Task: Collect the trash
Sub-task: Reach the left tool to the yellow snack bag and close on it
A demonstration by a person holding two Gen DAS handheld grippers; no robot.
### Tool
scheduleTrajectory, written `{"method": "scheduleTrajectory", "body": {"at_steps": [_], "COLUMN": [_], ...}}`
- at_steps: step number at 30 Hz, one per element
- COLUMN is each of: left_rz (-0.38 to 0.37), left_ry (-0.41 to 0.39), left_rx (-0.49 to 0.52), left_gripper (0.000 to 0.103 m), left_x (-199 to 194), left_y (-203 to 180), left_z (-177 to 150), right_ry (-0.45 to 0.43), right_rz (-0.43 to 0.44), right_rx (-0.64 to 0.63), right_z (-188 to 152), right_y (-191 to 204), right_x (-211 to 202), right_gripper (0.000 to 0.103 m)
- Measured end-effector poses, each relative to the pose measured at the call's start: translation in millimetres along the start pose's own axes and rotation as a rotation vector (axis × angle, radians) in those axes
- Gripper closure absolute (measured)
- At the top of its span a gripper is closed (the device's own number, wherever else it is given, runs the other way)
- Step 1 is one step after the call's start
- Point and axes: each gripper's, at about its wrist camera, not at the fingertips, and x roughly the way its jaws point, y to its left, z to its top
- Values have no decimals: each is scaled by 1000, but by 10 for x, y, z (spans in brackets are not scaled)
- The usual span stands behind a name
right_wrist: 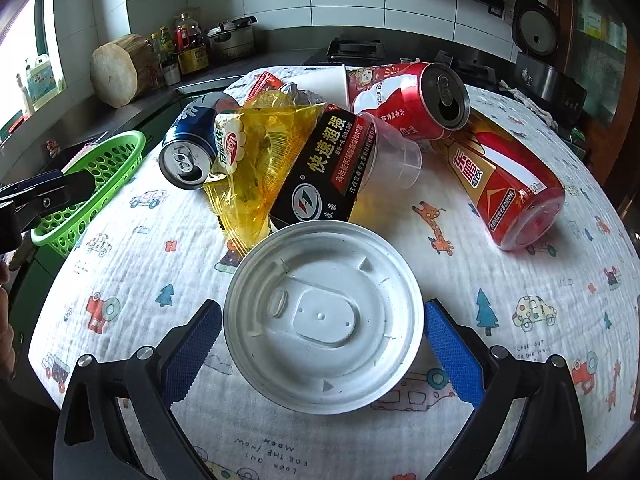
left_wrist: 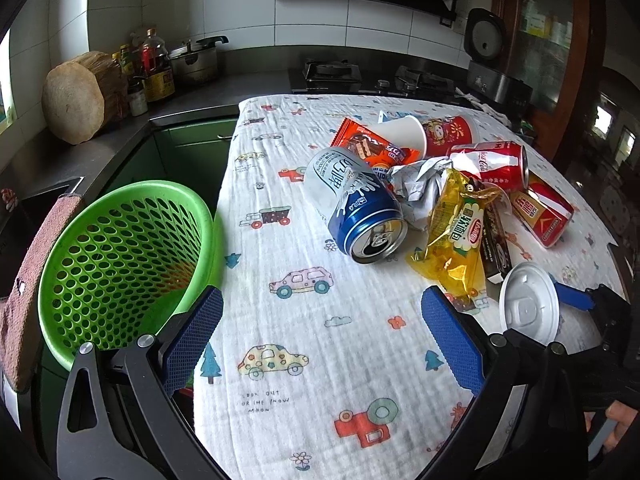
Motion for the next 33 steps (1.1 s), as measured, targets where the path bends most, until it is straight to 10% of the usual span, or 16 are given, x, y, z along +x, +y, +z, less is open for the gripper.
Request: {"method": "scheduleTrajectory", "body": {"at_steps": [16,33], "left_rz": [-263,-408], "left_ry": [42,164], "left_rx": [138,156], "left_gripper": [8,68], "left_x": [359,923], "left_y": [-608,-824], "left_z": [278,472], "right_ry": [-27,-83], "right_rz": [19,35], "right_rx": [32,61], "right_z": [-68,-85], "right_y": [-82,-197], "right_x": [-82,-337], "right_gripper": [11,11]}}
